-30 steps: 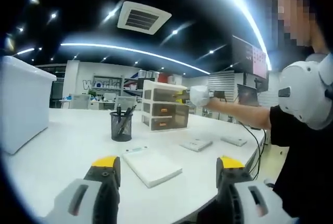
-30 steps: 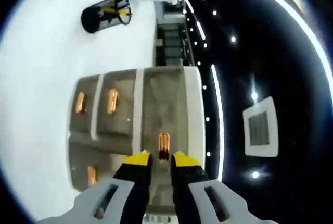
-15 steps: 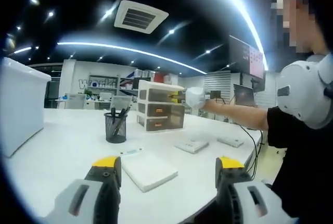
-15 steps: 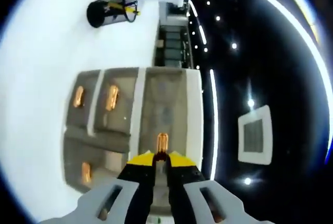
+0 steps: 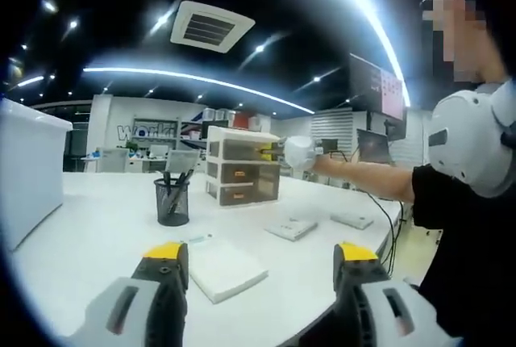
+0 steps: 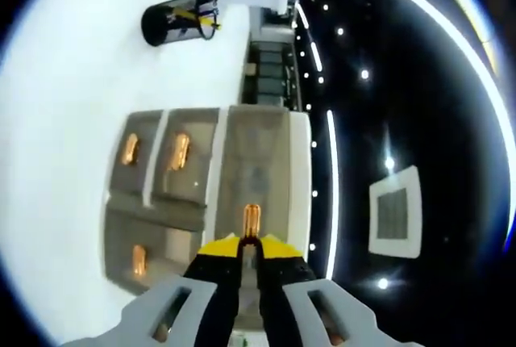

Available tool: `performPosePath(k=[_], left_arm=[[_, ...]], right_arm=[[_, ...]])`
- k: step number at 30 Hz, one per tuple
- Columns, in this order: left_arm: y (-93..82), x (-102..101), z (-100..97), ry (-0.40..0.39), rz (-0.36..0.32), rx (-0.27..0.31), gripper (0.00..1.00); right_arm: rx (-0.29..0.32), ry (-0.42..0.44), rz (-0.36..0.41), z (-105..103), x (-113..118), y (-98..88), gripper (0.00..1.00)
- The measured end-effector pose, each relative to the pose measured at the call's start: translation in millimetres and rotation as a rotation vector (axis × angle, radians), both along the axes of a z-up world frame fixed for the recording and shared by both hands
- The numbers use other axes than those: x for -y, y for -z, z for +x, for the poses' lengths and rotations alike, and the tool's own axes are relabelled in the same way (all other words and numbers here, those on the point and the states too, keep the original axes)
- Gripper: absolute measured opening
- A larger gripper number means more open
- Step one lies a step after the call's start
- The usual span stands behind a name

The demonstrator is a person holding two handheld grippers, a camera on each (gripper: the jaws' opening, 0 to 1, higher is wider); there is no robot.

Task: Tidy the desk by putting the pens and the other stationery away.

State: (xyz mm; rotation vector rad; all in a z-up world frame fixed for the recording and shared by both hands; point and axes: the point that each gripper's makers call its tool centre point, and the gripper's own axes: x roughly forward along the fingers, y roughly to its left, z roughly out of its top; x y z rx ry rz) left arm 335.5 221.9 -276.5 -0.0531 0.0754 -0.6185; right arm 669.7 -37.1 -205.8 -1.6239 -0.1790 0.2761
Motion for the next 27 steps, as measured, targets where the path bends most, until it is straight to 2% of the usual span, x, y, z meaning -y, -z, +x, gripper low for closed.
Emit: performPosePath(k=[27], left_arm=[[2.7, 13.3, -5.1, 0.037, -0.011, 0.001, 0.73]], right_arm=[[0.017, -0.033, -0.005, -45.1, 1.8, -0.8, 0.05]])
